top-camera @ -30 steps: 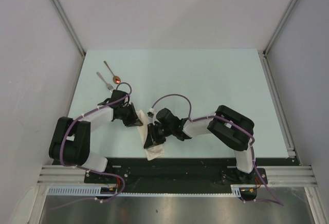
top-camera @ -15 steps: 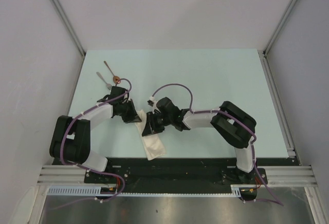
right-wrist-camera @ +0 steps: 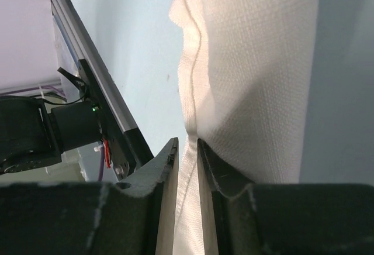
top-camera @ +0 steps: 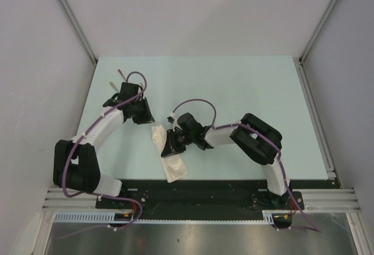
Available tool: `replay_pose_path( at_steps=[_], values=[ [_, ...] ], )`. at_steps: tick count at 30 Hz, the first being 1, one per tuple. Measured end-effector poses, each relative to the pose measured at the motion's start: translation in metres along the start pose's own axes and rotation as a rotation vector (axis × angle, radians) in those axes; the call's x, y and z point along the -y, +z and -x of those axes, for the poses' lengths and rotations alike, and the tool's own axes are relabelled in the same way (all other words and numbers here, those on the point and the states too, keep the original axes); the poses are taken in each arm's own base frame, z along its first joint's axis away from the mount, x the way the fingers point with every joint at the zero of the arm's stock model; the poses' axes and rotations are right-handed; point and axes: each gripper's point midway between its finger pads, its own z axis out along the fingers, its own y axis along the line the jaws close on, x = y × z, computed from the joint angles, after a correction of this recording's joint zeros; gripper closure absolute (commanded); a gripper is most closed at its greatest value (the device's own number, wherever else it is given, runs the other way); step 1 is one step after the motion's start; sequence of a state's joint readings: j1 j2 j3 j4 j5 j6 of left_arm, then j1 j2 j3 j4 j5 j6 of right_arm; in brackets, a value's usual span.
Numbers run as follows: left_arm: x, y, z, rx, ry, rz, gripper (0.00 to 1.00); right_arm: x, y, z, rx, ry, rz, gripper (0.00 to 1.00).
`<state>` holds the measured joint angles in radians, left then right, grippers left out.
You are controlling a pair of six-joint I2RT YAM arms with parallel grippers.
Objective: Fold the napkin into a case and place the utensils inside
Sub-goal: Smooth out the smaller rectangle-folded napkin at the center of the board.
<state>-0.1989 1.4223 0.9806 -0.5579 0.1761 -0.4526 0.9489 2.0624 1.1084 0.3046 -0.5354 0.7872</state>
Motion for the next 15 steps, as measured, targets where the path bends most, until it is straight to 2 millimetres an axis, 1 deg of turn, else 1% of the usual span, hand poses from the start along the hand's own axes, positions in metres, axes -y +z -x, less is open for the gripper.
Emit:
replay_pose_path(
  at_steps=[2, 5, 7, 11, 15],
  values=[
    [-0.006, 0.0, 0.003, 0.005, 0.009, 0.039, 0.78, 0.001, -0.001, 0.003, 0.006, 0.018, -0.002, 0.77],
    [-0.016, 0.004, -0.004, -0.024, 0.01, 0.09, 0.78, 0.002, -0.003, 0.009, 0.023, 0.049, -0.002, 0.8],
    [-0.02, 0.008, -0.008, -0.041, 0.015, 0.112, 0.77, 0.001, -0.004, 0.015, 0.038, 0.07, 0.004, 0.81],
    [-0.02, 0.015, -0.017, -0.073, 0.034, 0.132, 0.76, -0.001, -0.007, 0.027, 0.067, 0.099, 0.017, 0.82],
    [-0.02, 0.022, -0.024, -0.098, 0.05, 0.148, 0.77, -0.006, -0.009, 0.042, 0.099, 0.106, 0.033, 0.86]
  ],
)
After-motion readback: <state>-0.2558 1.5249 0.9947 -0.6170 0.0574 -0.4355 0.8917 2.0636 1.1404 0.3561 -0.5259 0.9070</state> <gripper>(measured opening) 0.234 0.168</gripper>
